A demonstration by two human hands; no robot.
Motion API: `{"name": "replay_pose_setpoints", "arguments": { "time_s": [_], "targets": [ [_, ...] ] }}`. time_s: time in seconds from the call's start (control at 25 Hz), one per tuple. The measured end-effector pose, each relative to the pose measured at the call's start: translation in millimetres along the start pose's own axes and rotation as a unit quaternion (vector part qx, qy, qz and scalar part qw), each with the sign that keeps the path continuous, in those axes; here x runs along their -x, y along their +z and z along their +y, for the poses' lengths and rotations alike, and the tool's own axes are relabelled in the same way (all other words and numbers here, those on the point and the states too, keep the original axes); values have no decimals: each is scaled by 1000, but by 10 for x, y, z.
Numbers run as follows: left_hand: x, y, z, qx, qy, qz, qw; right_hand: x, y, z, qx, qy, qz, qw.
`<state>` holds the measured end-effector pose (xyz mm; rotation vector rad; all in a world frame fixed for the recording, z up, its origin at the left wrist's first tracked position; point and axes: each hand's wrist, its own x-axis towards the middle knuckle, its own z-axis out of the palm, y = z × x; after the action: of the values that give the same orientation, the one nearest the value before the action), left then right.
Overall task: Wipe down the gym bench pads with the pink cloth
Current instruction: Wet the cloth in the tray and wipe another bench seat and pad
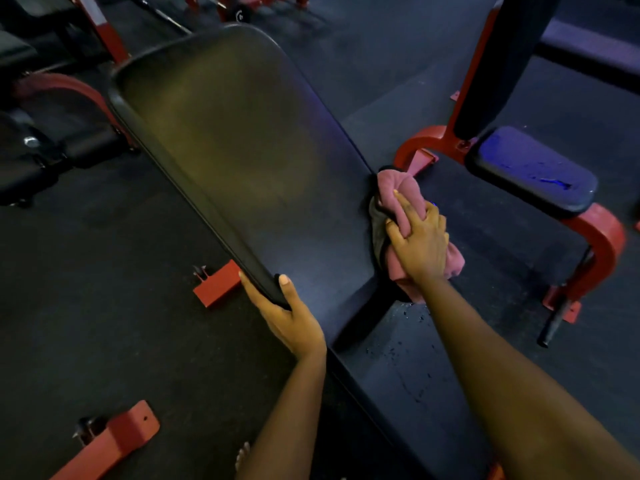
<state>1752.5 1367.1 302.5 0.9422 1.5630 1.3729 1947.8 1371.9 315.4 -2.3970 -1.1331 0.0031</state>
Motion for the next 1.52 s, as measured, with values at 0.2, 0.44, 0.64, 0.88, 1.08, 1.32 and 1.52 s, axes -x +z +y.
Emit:
{"name": "replay_pose_setpoints", "arguments": {
  "time_s": [0.2, 0.44, 0.64, 0.88, 1.08, 1.32, 1.52],
  "targets": [
    [19, 34, -58, 14, 27, 14, 999, 254, 18, -48, -21, -23, 27, 999],
    [-13, -69, 21, 26, -16, -51, 998, 1426, 37, -190, -4, -91, 10, 996],
    [426, -550, 22, 52, -139, -155, 977, 2299, 22, -75, 37, -139, -41, 989],
    [893, -685, -370, 58, -189, -209, 958, 2505, 32, 238, 44, -134, -48, 989],
    [1018, -410, -530, 77, -154, -161, 972, 1848, 23, 606, -18, -34, -3, 999],
    [1004, -325, -666, 141, -133, -143, 971, 1033, 39, 1196, -32, 56, 32, 997],
    [1011, -318, -715, 140, -115, -161, 970, 883, -45, 1425, -62, 69, -14, 996]
  ]
}}
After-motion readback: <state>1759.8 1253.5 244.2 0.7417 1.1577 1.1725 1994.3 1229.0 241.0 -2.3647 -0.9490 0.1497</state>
